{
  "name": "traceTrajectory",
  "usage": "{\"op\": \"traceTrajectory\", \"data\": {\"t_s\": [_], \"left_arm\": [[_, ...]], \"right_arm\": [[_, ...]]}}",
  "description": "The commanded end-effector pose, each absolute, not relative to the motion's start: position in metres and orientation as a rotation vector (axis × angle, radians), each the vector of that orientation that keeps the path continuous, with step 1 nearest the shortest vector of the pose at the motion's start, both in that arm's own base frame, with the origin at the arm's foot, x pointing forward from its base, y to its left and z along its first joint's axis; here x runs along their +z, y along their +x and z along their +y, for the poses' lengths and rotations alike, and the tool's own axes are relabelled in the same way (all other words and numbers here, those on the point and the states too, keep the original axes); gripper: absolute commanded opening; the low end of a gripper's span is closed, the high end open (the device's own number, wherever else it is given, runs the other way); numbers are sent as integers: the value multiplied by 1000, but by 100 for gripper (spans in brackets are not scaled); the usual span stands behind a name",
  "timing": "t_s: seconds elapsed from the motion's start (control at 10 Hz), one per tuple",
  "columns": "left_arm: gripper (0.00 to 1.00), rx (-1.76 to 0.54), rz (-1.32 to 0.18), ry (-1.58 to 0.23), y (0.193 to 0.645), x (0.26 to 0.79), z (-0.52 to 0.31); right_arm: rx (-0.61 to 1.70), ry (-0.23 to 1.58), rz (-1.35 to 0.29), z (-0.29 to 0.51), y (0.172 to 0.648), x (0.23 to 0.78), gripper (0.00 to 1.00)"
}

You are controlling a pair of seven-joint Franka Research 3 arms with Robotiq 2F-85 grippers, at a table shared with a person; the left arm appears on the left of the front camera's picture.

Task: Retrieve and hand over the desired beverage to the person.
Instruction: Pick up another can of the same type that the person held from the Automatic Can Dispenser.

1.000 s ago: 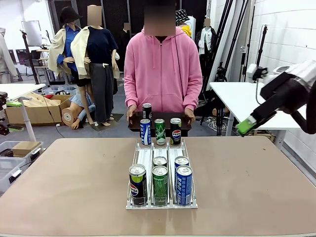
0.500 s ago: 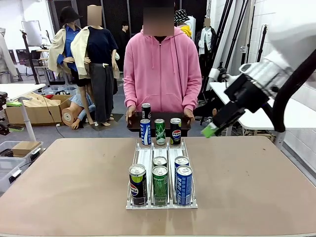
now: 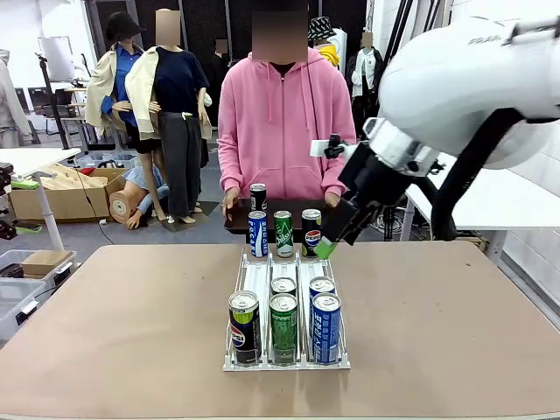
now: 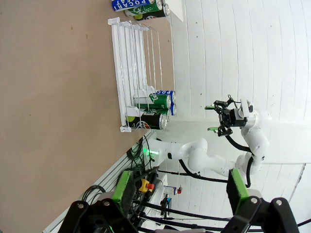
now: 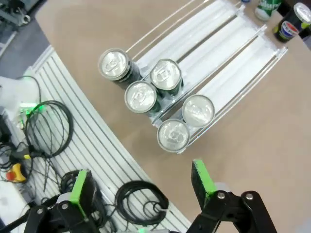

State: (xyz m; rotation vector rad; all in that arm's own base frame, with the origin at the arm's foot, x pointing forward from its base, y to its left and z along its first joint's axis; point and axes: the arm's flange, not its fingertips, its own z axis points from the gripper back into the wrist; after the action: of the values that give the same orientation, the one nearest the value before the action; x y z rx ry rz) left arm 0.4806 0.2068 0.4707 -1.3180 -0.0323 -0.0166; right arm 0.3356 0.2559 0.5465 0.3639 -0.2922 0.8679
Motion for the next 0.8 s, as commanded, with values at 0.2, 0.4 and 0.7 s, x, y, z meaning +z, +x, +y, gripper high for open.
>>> {"op": "traceTrajectory", "data": {"t_s": [0.2,0.4,0.7], "left_arm": [[100,-12,-39,-1315,477,472,207],[100,-12,-39,-1315,477,472,207],[100,-12,-39,-1315,477,472,207]], "right_arm": [[809,220,-247,312,359,545,100],[760,160,-248,334,356,533,100],[630,84,-311,362,355,514,100]]}}
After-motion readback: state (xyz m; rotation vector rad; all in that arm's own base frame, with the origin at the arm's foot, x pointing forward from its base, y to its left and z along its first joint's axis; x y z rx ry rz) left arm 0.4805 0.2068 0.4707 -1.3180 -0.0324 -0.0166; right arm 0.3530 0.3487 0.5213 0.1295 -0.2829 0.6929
